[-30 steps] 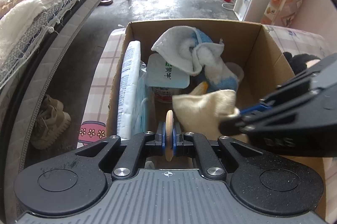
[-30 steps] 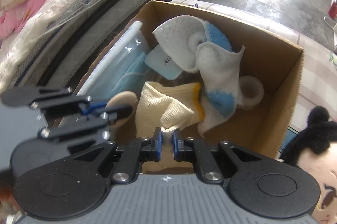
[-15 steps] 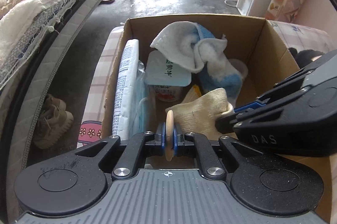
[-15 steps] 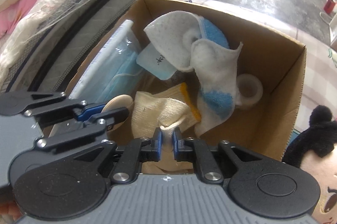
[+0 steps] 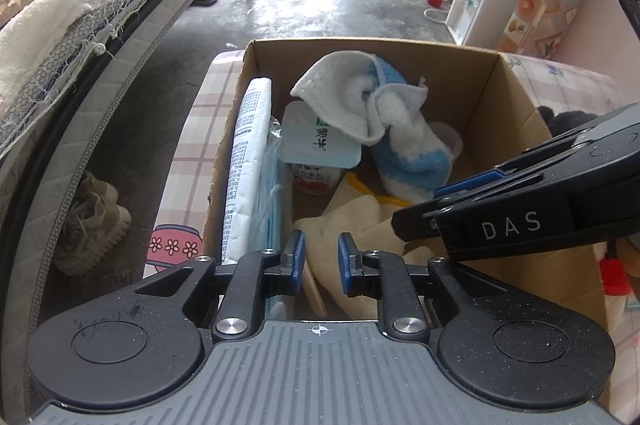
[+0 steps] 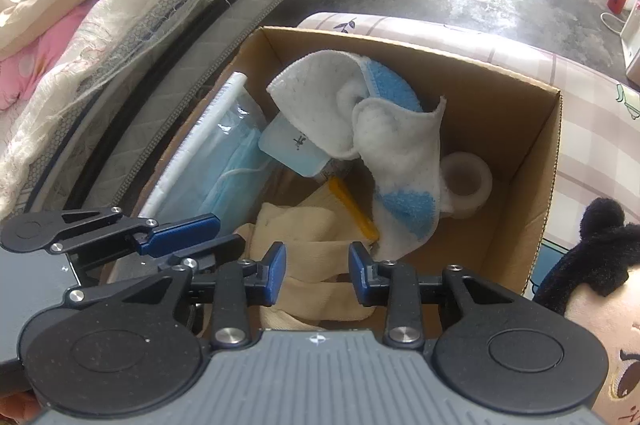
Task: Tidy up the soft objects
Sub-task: 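Lower the glove into the box and open the right tool, then move both tools back over the pink bag roll and cotton-swab packet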
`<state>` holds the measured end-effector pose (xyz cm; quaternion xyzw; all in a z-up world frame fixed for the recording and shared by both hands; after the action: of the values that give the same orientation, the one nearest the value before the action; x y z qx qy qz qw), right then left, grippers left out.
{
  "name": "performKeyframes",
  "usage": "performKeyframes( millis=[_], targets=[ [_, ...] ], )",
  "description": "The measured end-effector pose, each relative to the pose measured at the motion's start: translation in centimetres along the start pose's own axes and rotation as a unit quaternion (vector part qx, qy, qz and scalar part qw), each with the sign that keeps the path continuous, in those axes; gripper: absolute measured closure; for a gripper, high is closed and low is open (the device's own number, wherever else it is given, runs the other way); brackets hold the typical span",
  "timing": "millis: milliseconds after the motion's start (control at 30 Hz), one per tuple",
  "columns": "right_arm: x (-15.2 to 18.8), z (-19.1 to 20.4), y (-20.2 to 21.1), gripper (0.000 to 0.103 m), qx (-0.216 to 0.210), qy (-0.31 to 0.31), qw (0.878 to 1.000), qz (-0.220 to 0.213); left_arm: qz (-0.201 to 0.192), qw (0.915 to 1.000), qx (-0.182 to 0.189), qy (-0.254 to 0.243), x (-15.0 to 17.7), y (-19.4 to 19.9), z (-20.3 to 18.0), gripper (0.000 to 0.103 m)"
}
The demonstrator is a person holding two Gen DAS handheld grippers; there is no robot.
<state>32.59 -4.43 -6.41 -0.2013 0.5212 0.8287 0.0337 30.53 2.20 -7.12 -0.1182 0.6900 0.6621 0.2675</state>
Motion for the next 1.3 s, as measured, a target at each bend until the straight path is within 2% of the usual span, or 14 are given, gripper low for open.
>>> performKeyframes(
  millis=[167,200,267,367,433,467,533,733,800,867,933,1100,1200,1300],
  targets=[
    [-0.1,0.7,1.9,0.066,-0.020,0.004,0.999,-0.030,-0.021,0.9997,0.009,0.007,-0.2,1.3,-0.1,0.075],
    [0.0,0.8,2.6,0.065,-0.027,0.003,0.999,-0.041,-0.024,0.9996,0.011,0.008,-0.2,1.7,-0.2,0.071],
    [0.4,1.1,4.2,0.056,-0.043,0.002,0.997,-0.064,-0.036,0.9991,0.015,0.013,-0.3,2.7,-0.2,0.066],
    [1.4,1.3,7.2,0.048,-0.055,0.008,0.993,-0.105,-0.058,0.9981,0.016,0.010,-0.4,4.5,-0.4,0.056],
    [2.3,1.3,9.4,0.039,-0.062,0.010,0.990,-0.129,-0.075,0.9970,0.016,0.007,-0.3,6.1,-0.6,0.043],
    [2.9,1.3,10.6,0.036,-0.065,0.011,0.988,-0.141,-0.084,0.9963,0.017,0.005,-0.2,6.9,-0.7,0.040],
    [4.3,0.9,12.9,0.033,-0.069,0.014,0.984,-0.164,-0.104,0.9944,0.016,-0.006,0.1,8.7,-1.2,0.028],
    [10.3,-0.9,20.7,0.023,-0.053,0.011,0.968,-0.245,-0.168,0.9847,0.013,-0.046,1.5,14.6,-3.3,0.006],
    [13.0,-1.9,23.2,0.019,-0.043,0.003,0.962,-0.271,-0.188,0.9804,0.016,-0.056,2.2,16.4,-4.3,0.004],
    [15.7,-2.9,25.2,0.009,-0.035,-0.009,0.955,-0.293,-0.204,0.9765,0.025,-0.066,2.8,17.9,-5.5,0.002],
    [18.5,-4.0,27.0,0.005,-0.025,-0.023,0.948,-0.317,-0.215,0.9729,0.041,-0.073,3.6,19.1,-7.0,0.001],
    [24.6,-7.0,29.1,0.004,0.006,-0.074,0.930,-0.359,-0.222,0.9669,0.081,-0.095,6.3,20.4,-11.6,0.000],
    [27.7,-9.1,28.8,0.004,0.008,-0.117,0.920,-0.373,-0.225,0.9638,0.096,-0.107,7.7,20.2,-14.4,0.000],
    [30.1,-11.1,27.8,0.004,0.016,-0.150,0.912,-0.383,-0.217,0.9640,0.107,-0.110,9.1,19.3,-17.0,0.000]
  ],
)
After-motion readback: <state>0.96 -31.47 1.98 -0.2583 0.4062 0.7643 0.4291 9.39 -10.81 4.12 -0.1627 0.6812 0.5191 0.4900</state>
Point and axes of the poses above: each gripper's, at about its wrist camera, not at the fingertips, and y roughly against the way its jaws point, z to its left, x to its underside, the point moved 9 cm from there along -y, roughly the way its jaws point, and after that the axes turned 6 degrees about -x, right-handed, at the moved point
